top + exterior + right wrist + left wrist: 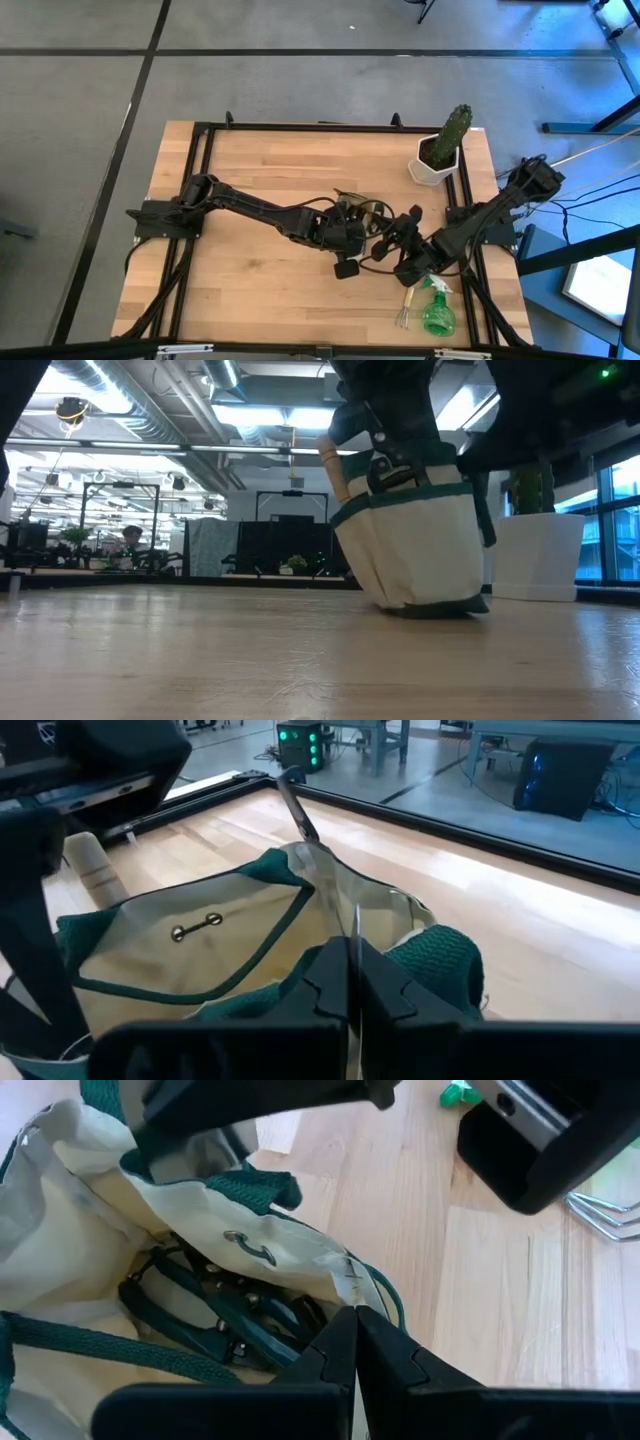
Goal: Pick & Place Garden tools in Gardening bag
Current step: Put the brown trowel into the green gardening bag
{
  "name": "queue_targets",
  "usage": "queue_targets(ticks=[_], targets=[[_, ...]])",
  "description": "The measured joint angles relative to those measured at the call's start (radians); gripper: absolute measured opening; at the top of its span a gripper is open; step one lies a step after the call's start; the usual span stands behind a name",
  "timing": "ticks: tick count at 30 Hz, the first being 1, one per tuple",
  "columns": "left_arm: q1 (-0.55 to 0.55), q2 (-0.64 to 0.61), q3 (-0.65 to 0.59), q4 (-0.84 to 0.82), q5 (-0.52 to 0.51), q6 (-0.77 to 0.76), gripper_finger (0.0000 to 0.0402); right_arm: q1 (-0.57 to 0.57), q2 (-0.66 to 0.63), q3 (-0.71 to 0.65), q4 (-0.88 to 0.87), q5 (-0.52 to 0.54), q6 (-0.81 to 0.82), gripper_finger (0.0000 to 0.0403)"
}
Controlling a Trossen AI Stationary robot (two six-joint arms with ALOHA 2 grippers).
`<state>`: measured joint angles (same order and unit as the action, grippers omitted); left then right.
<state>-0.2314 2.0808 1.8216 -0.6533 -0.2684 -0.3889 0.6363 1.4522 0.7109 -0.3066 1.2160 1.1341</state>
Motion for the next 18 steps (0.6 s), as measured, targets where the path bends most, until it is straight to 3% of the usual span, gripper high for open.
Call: queue_targets(ticks=[9, 18], targets=[[0.000, 0.000, 0.000, 0.000, 0.000, 0.001, 0.0002, -0.001, 0.008, 0.000, 0.065, -0.009, -0.070, 0.0000], [0.000, 0.000, 0.000, 0.000, 0.000, 0.008, 0.0002, -0.001, 0.008, 0.000, 0.083, -0.037, -0.001, 0.0000]])
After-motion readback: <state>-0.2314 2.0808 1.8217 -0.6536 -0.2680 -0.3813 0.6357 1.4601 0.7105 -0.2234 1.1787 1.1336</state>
